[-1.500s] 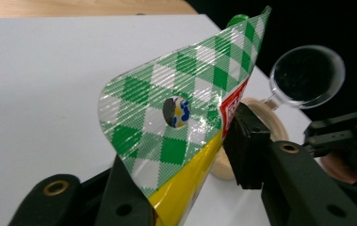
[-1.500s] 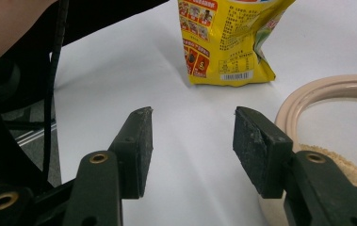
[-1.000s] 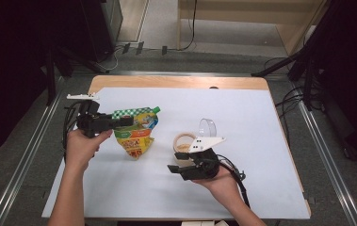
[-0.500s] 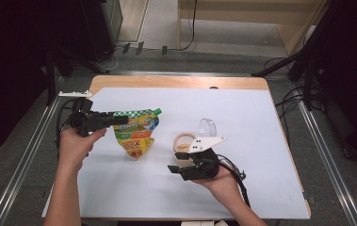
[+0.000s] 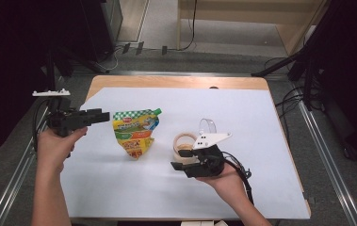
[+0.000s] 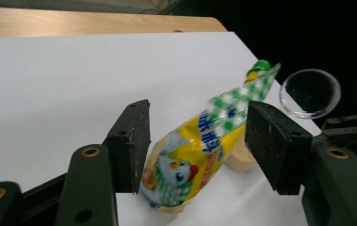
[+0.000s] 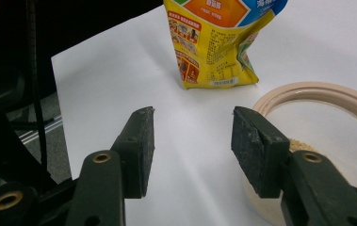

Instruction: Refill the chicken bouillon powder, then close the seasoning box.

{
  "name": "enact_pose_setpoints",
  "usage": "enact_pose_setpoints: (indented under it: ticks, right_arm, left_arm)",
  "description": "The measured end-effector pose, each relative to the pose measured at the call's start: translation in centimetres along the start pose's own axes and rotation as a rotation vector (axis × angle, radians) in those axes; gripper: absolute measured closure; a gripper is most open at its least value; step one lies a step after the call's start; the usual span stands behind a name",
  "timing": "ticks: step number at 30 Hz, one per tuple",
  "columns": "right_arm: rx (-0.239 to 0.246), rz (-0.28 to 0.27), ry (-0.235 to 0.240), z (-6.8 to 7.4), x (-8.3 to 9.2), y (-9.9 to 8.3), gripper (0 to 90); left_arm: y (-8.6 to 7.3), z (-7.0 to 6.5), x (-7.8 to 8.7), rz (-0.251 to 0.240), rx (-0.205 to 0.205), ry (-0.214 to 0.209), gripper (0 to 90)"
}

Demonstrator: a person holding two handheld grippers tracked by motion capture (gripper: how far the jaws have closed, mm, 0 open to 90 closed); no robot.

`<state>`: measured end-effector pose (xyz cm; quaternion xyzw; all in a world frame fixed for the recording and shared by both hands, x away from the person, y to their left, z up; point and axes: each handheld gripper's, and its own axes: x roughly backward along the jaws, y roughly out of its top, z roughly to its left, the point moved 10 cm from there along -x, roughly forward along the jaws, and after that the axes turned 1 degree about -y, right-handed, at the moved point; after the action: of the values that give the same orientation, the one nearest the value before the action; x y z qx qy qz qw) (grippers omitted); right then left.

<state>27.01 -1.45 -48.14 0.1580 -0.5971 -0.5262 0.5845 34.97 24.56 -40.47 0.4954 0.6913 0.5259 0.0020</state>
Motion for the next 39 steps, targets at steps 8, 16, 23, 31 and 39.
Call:
enact_pose_setpoints:
  ticks: [8, 16, 23, 31, 39]
  right_arm:
    - [-0.004, 0.002, 0.011, 0.0, 0.8, 0.5, 52.2]
    - [-0.009, -0.007, 0.018, 0.1, 2.1, 1.3, 53.3]
    - [-0.007, -0.03, 0.013, -0.2, 3.9, 2.3, 55.8]
    - [-0.01, -0.074, -0.027, -1.4, 6.7, 3.4, 55.8]
    - [-0.018, -0.112, -0.066, -2.7, 9.4, 4.0, 61.5]
  left_arm:
    - [-1.1, 2.5, -0.5, 0.005, 0.044, 0.027, 42.4]
    - [-2.4, 3.7, -2.1, 0.036, 0.062, 0.031, 41.1]
    - [-3.2, 4.6, -3.2, 0.055, 0.069, 0.04, 40.9]
    - [-3.8, 5.0, -3.7, 0.076, 0.069, 0.045, 40.7]
    - [-4.0, 4.9, -4.2, 0.093, 0.057, 0.047, 40.5]
